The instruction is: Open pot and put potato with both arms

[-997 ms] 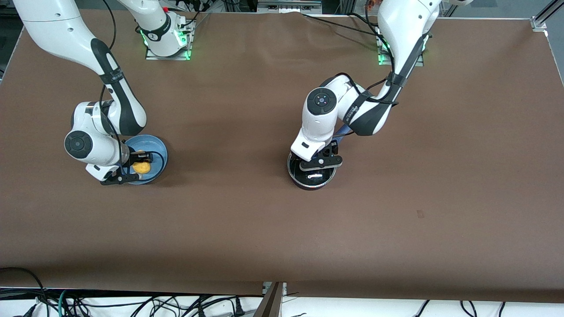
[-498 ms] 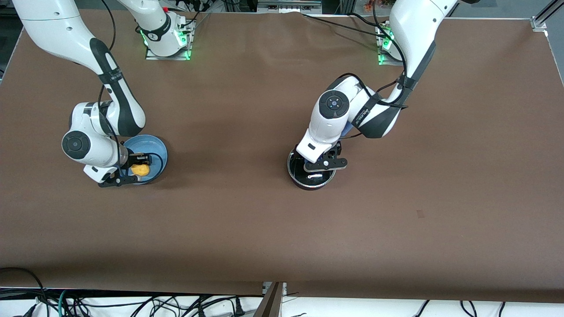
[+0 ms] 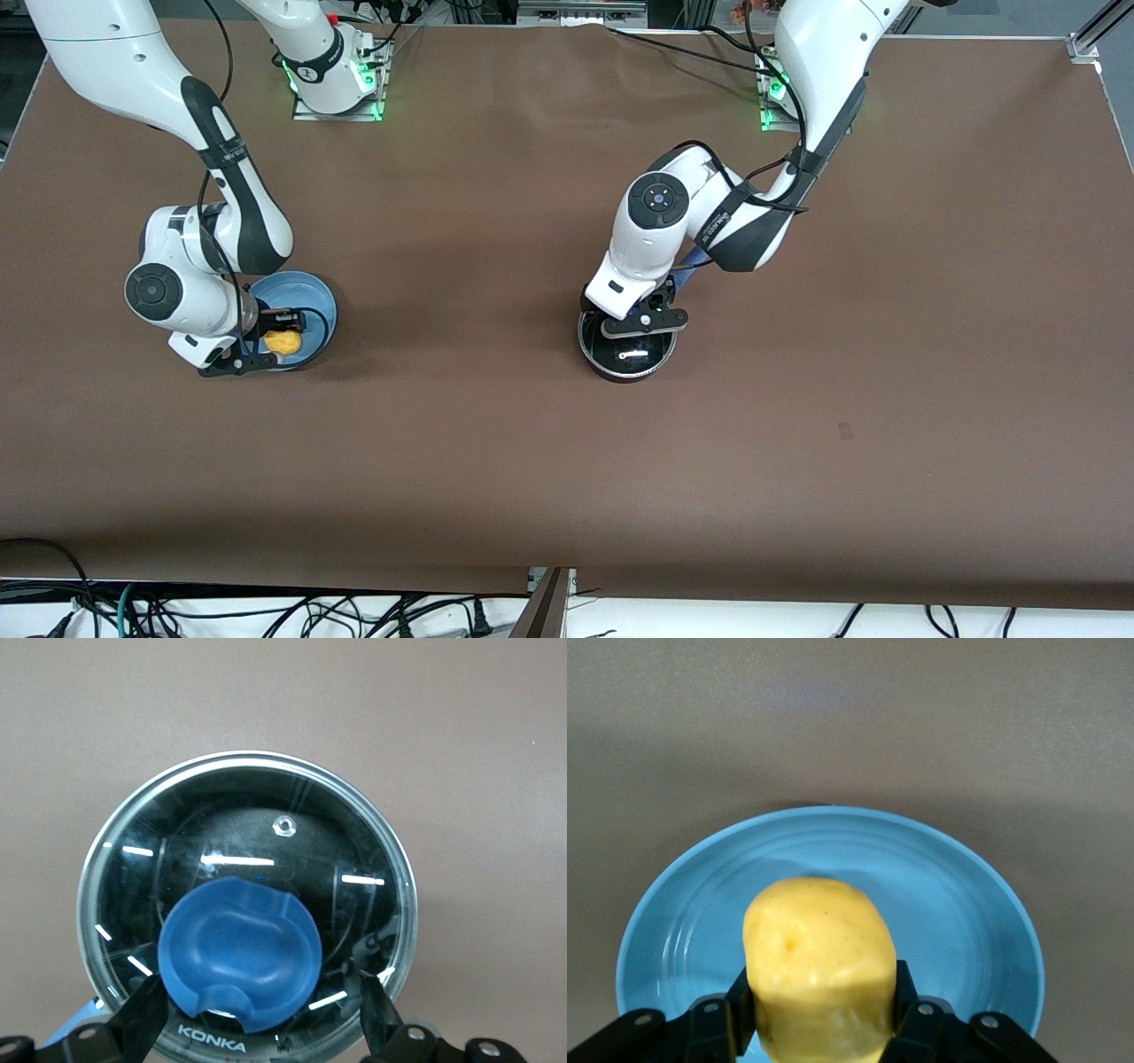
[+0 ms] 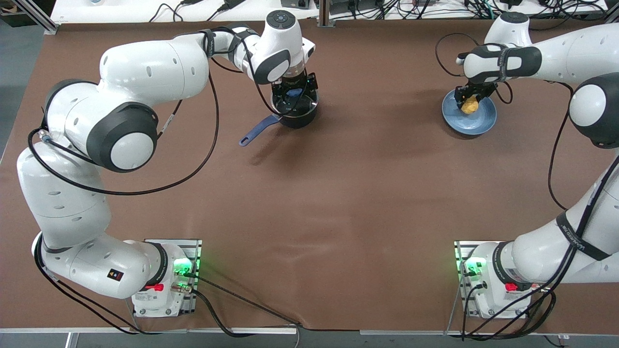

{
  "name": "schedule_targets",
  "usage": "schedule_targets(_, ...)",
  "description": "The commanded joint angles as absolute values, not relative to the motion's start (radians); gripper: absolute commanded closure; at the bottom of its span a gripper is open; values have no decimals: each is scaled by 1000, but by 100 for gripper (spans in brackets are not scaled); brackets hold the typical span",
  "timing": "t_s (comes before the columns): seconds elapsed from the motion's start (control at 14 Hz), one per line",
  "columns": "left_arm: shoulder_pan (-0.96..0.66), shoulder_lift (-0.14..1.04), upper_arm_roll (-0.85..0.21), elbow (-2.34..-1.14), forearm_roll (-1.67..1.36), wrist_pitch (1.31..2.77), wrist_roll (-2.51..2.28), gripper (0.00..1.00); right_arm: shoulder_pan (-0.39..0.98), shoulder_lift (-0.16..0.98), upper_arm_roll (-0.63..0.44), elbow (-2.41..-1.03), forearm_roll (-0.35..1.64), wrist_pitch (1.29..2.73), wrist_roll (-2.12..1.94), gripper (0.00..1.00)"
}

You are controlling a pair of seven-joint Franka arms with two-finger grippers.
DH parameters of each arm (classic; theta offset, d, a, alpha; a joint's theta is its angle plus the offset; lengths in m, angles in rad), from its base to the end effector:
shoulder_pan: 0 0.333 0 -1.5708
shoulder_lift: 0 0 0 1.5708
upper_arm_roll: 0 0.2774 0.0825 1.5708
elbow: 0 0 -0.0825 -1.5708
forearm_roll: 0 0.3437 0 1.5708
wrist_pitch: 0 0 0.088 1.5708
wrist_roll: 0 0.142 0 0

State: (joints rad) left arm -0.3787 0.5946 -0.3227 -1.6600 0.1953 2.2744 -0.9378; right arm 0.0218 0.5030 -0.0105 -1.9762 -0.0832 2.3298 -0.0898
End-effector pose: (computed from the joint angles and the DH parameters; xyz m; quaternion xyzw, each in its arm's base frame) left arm 0.5027 -0.3899 0.2391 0.9959 0.0850 0.0097 0.0288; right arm 0.5484 0.0025 0.1626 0.9934 0.0815 -0.0758 0.0276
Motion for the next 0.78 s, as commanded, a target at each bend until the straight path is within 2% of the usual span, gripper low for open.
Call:
schedule_targets(0.0, -377, 565, -322, -1693, 222, 2286, -966, 6, 17, 491, -3, -1980, -91, 2329, -97, 59)
schedule_targets(0.71, -373, 569, -322, -1694, 288, 2284, -965, 6, 17, 491, -3, -1980, -91, 2329, -98, 59)
